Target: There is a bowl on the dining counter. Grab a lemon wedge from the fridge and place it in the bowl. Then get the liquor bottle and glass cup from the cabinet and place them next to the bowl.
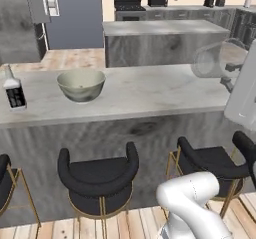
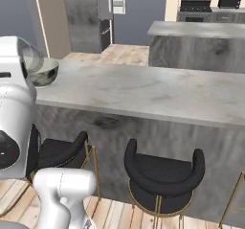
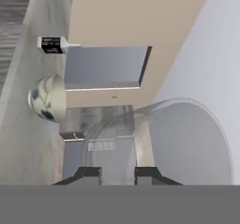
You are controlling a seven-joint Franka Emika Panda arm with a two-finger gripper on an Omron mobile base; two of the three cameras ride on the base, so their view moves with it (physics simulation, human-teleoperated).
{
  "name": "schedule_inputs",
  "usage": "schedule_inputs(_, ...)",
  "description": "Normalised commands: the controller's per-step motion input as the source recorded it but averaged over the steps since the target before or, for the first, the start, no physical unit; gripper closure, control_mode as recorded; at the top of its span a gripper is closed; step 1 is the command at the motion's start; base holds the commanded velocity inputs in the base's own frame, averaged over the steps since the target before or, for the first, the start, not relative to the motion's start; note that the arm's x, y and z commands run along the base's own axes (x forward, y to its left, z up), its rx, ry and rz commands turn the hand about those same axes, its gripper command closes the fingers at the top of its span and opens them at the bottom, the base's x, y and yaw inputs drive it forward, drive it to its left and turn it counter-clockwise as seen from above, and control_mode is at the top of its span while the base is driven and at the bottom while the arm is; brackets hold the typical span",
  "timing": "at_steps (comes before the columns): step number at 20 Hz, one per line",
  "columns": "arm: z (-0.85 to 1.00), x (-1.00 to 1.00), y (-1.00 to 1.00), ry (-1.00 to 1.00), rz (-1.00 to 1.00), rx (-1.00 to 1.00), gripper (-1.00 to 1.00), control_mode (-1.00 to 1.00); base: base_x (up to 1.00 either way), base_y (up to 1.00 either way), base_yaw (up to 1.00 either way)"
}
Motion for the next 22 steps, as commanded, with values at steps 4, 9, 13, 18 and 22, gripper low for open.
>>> schedule_inputs(4,0.0,0.0,0.0,0.0,0.0,0.0,1.0,1.0,0.09,0.71,-0.01)
schedule_inputs(9,0.01,0.15,0.0,0.08,0.0,0.0,1.0,-1.0,0.54,0.32,0.0)
schedule_inputs(13,0.06,0.49,-0.02,0.55,0.0,0.0,1.0,-1.0,0.0,0.0,0.0)
schedule_inputs(18,-0.02,0.34,0.0,0.74,0.0,-0.05,1.0,-1.0,0.0,0.0,0.0)
schedule_inputs(22,-0.19,0.03,-0.2,0.53,0.0,-0.04,1.0,-1.0,0.0,0.0,0.0)
